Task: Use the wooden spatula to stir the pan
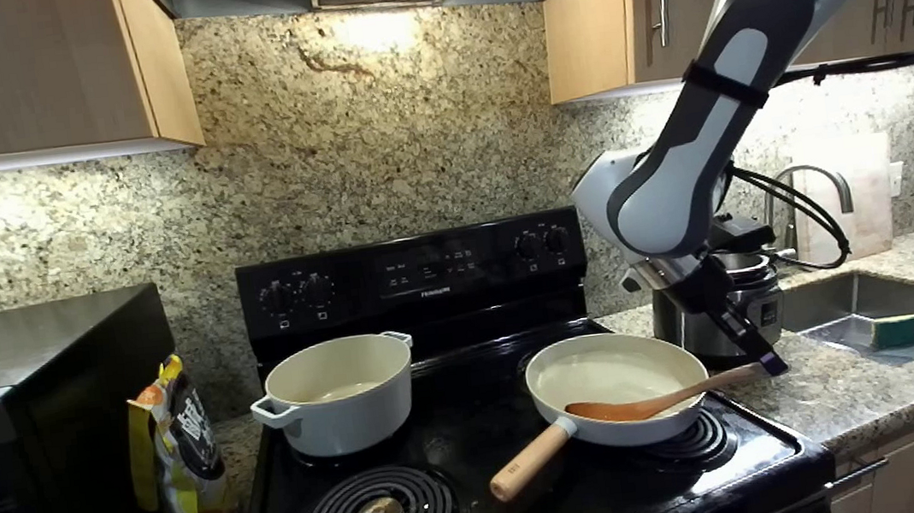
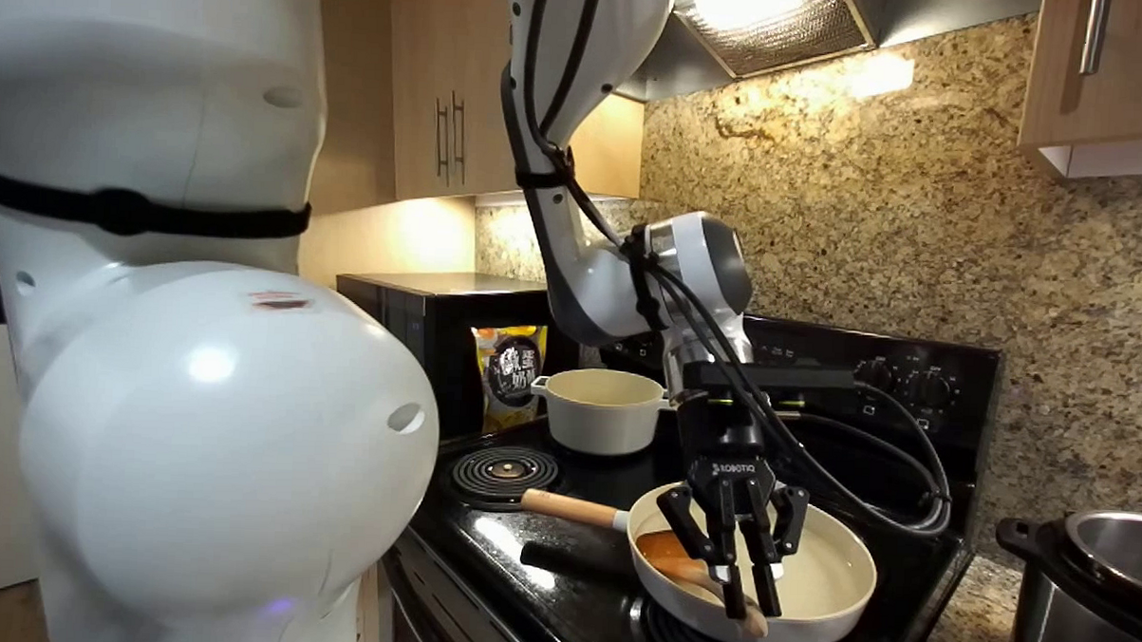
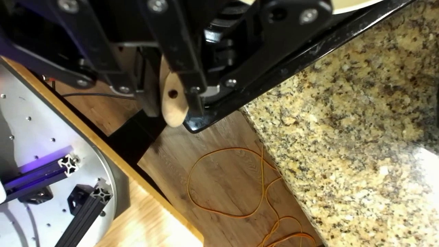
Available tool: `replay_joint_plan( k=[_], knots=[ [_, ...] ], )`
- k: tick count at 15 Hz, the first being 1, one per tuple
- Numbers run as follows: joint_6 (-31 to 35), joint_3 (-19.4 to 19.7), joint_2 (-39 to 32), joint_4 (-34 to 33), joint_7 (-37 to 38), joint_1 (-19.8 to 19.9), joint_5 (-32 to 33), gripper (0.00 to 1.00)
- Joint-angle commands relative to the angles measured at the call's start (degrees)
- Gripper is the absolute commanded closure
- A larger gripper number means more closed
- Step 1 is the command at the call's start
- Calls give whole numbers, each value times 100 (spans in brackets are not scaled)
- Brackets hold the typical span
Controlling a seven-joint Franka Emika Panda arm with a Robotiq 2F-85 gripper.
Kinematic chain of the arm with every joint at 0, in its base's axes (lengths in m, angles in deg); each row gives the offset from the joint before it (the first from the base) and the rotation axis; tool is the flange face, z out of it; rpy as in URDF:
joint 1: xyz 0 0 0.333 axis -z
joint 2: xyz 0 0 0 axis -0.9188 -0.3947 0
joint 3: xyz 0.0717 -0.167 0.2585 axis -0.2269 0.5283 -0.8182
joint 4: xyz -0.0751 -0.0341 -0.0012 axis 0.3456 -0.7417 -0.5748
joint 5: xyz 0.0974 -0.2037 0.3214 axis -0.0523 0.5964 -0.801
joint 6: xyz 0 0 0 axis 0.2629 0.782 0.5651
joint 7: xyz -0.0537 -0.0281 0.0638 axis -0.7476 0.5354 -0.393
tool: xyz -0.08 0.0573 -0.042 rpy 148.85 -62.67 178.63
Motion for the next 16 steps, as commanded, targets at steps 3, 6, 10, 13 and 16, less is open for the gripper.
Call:
replay_joint_plan(
  k=[3,6,10,13,16],
  knots=[
    [-34,24,363,263,183,-26,-434,90],
    [-10,44,393,267,180,-26,-724,90],
    [249,1014,161,-333,-626,827,-157,90],
    [190,1423,44,-833,-1134,1185,-383,90],
    [13,1602,109,-1165,-1431,1355,-486,91]
  ],
)
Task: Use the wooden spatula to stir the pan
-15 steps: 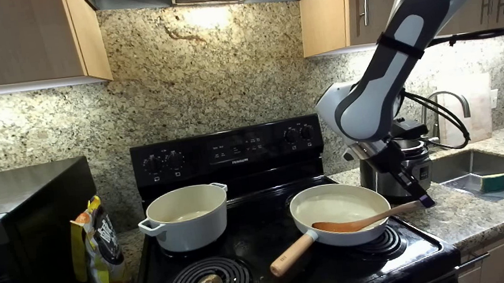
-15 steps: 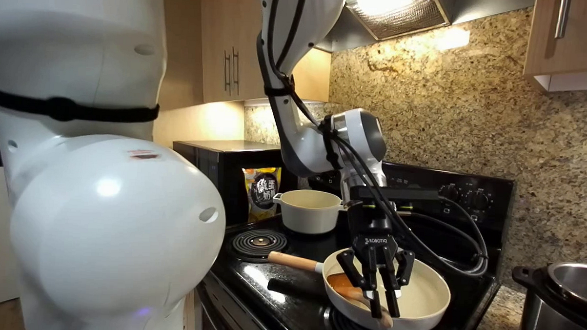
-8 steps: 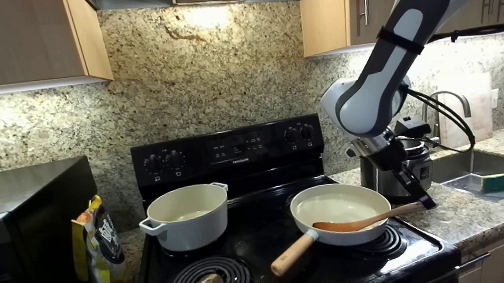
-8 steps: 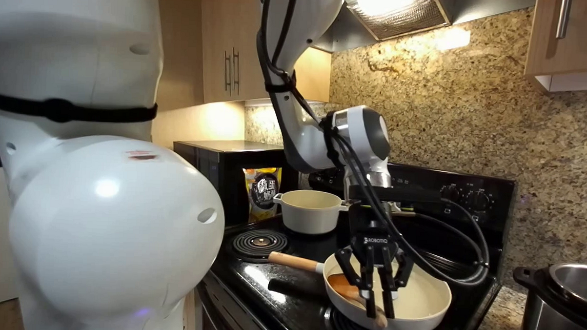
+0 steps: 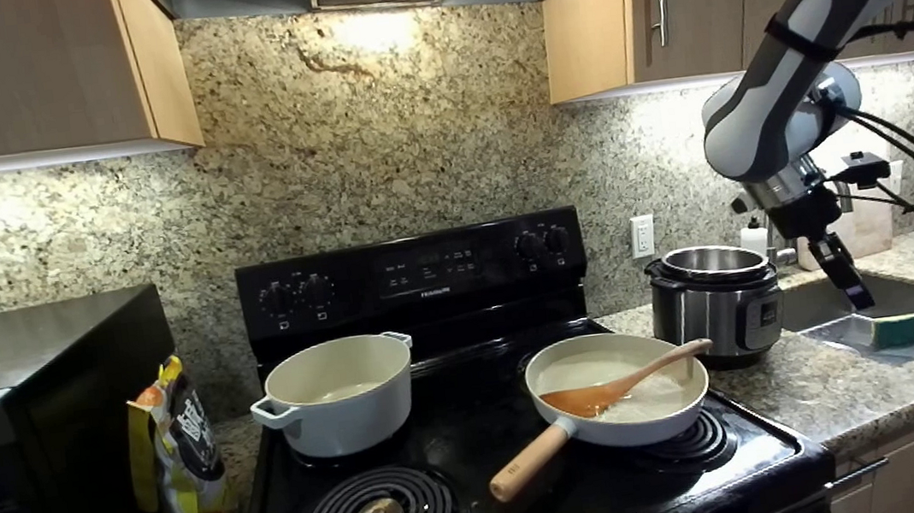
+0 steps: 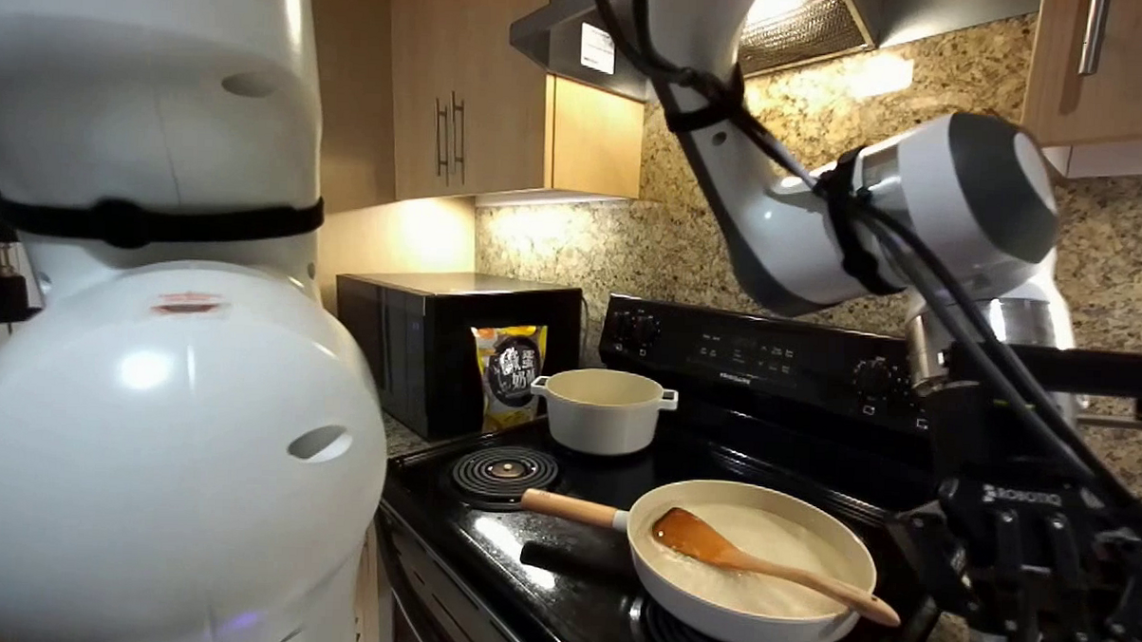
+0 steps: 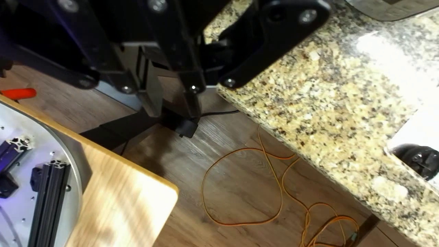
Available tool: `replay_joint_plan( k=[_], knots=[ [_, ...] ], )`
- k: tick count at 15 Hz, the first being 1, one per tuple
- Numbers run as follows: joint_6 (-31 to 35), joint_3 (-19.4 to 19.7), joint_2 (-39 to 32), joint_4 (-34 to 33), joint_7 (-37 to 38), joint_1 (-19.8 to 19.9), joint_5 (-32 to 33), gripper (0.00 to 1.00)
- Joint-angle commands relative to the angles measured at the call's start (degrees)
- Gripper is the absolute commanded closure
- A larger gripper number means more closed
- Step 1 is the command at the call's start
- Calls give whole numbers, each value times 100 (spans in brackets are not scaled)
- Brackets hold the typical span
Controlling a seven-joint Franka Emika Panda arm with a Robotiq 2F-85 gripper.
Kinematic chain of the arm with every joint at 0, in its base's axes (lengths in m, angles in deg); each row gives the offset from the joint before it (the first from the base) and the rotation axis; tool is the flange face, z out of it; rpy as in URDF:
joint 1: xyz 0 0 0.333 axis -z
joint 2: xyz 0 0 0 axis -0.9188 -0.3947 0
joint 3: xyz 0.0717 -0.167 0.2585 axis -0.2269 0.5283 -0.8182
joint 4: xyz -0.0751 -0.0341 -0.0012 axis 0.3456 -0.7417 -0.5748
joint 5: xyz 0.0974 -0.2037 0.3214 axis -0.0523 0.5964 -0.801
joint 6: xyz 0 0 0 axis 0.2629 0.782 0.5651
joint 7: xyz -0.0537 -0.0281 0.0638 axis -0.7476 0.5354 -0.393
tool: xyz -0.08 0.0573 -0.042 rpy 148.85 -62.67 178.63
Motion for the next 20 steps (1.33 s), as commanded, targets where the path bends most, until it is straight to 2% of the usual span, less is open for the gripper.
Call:
replay_joint_plan(
  k=[1,2,3,8,20],
  knots=[
    [-227,87,-11,-395,-327,136,-293,51],
    [-81,55,2,-212,-104,113,-90,80],
    [-119,71,2,-298,-123,133,-140,79],
    [-157,70,-6,-361,-126,139,-159,52],
    [-158,70,-7,-361,-126,139,-160,51]
  ],
)
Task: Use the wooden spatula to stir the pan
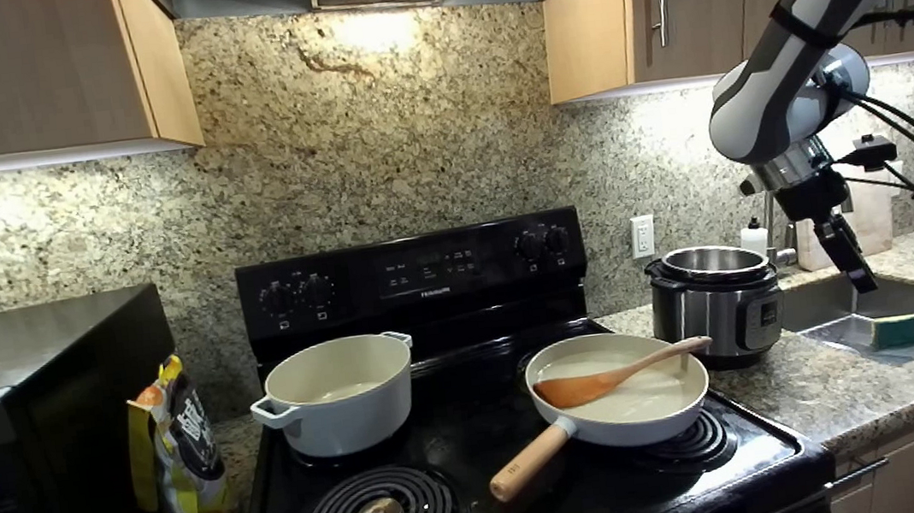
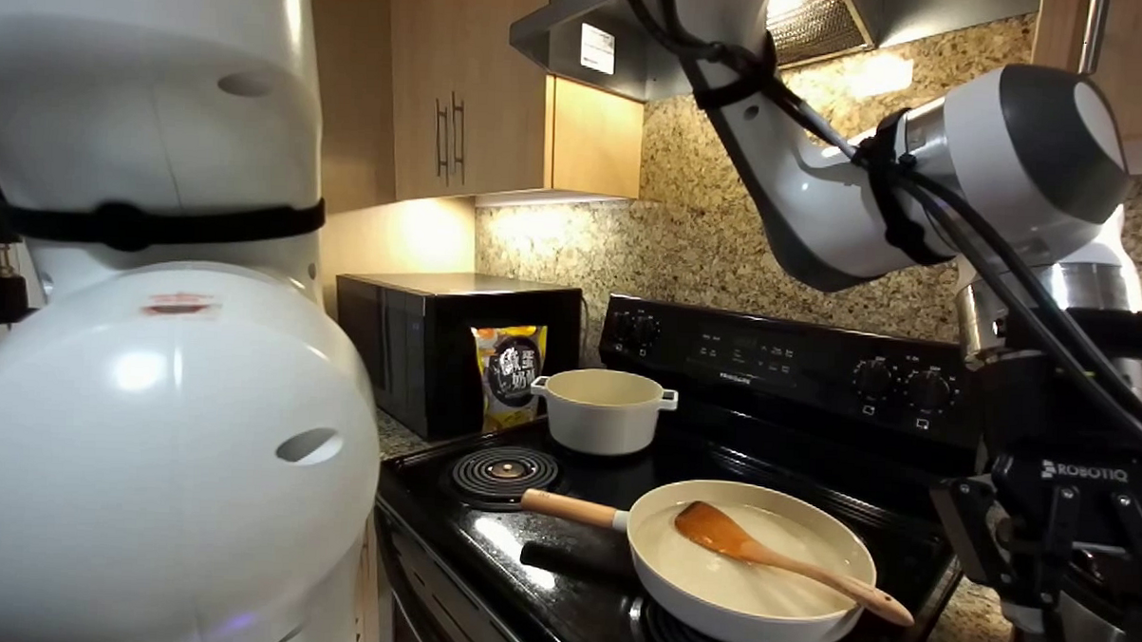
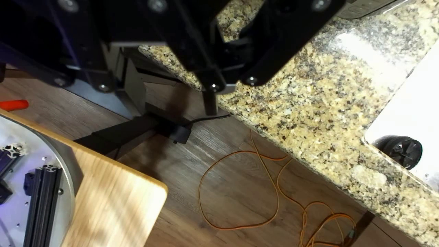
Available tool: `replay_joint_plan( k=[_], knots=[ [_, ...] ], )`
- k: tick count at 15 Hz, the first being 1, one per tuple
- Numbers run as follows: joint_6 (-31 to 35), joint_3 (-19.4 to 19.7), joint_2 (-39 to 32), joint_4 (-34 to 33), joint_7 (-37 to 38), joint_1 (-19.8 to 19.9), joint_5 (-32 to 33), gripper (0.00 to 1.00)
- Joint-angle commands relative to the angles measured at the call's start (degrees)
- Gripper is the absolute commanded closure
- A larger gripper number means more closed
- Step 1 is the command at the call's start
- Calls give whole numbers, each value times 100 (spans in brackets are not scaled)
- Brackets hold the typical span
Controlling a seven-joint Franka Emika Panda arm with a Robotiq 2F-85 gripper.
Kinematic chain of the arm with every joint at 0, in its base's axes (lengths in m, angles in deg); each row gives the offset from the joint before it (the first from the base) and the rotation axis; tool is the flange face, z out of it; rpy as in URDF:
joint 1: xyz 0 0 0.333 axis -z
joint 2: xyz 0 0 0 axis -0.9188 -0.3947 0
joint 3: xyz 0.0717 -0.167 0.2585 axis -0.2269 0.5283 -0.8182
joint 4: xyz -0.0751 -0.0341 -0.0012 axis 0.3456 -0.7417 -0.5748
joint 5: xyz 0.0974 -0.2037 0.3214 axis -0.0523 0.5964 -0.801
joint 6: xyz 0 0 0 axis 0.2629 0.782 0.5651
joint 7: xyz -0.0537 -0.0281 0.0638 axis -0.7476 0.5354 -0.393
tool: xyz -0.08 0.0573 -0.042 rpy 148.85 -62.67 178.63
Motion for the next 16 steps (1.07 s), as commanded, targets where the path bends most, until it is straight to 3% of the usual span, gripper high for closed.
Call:
replay_joint_plan(
  k=[1,2,3,4,8,10,16],
  knots=[
    [-10,-37,0,-6,-2,34,-5,51],
    [-10,-37,0,-6,-2,34,-5,51],
    [-10,-37,0,-6,-2,34,-5,26],
    [6,-36,8,-2,-22,33,-31,25],
    [86,-67,31,42,112,4,-145,2],
    [242,-101,103,129,259,-22,-284,0],
    [1580,-385,311,733,1036,-287,-1169,0]
  ],
)
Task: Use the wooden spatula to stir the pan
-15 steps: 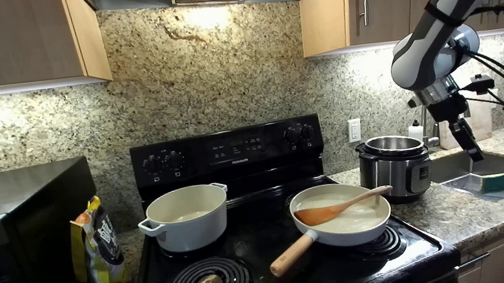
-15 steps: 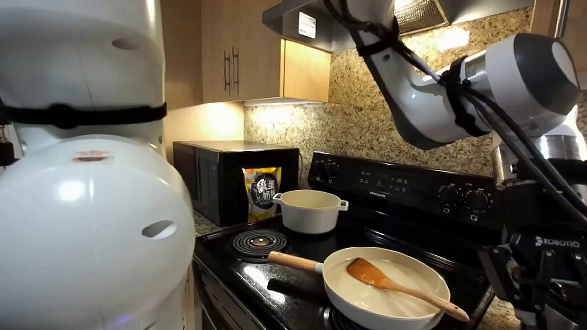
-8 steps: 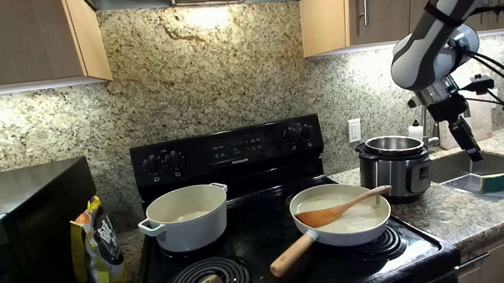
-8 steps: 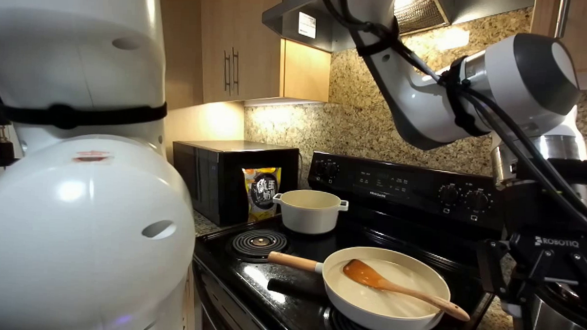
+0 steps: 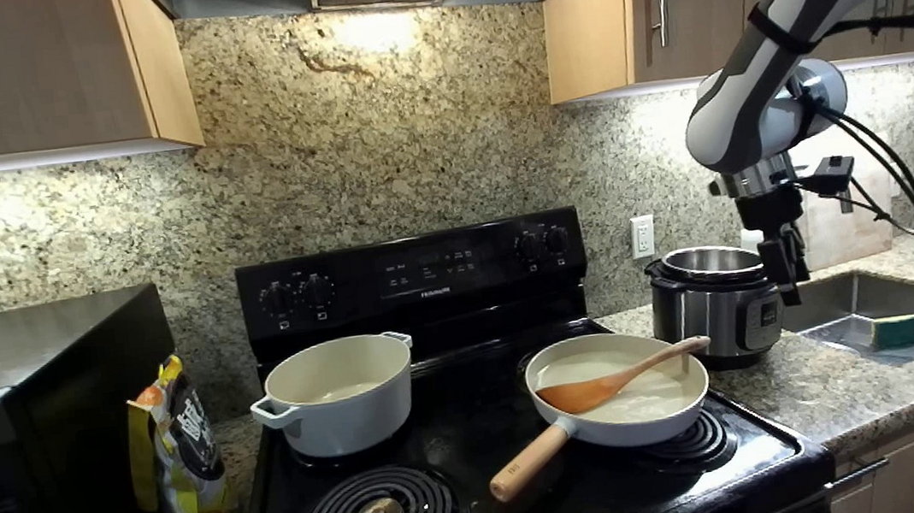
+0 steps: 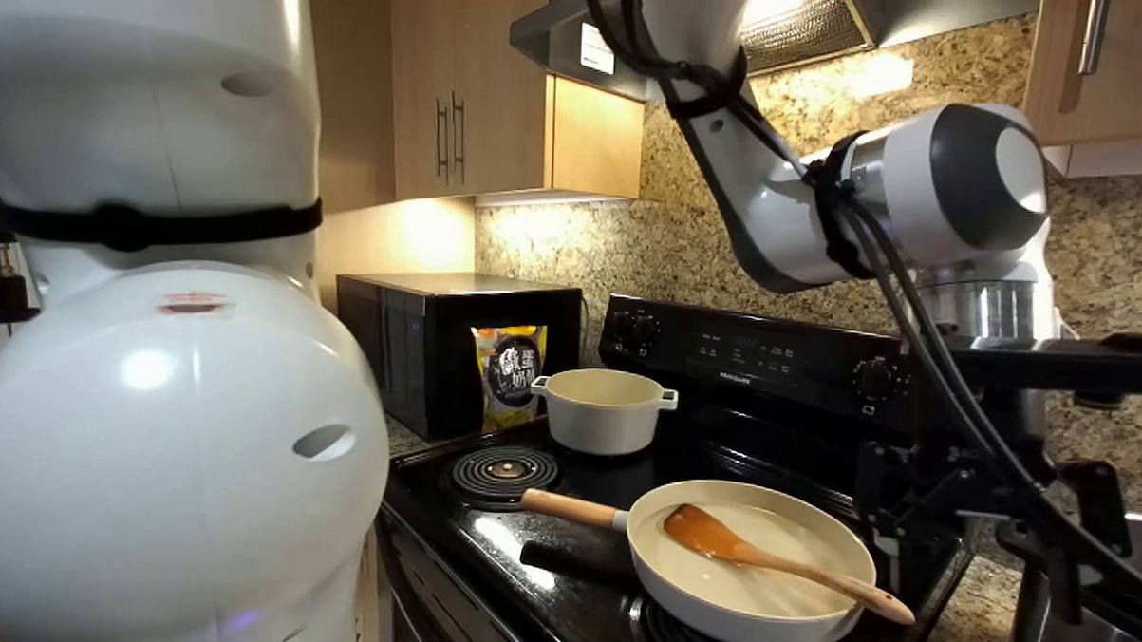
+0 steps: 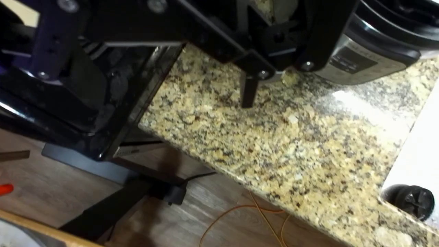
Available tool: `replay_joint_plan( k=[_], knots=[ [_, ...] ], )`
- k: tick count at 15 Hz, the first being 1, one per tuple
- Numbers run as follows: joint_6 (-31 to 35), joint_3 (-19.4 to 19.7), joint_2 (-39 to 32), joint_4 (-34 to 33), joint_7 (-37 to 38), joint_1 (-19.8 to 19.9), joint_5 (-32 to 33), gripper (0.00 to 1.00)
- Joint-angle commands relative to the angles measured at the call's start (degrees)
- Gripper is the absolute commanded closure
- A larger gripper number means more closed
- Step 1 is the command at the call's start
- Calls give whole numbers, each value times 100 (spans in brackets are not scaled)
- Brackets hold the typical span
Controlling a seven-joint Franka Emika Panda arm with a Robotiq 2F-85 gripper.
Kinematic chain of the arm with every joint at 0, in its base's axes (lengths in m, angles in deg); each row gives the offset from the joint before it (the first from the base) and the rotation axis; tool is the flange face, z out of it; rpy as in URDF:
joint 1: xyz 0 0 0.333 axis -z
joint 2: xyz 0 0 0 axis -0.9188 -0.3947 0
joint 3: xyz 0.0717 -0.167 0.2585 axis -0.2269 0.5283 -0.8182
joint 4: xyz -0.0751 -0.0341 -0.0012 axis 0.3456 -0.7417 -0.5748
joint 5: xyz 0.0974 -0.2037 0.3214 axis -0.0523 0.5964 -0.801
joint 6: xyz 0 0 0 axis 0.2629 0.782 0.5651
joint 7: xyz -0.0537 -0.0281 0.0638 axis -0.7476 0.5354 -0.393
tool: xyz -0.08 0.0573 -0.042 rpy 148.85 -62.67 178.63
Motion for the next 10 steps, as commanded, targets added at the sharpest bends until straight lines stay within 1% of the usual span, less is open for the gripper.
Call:
replay_joint_plan(
  k=[1,4,7,10],
  knots=[
    [794,-206,302,567,558,-182,-429,0],
    [1389,-433,444,959,1106,-396,-577,0],
    [2052,-726,691,1408,1862,-634,-542,0],
    [2432,-1036,856,1689,2454,-858,-501,0]
  ],
)
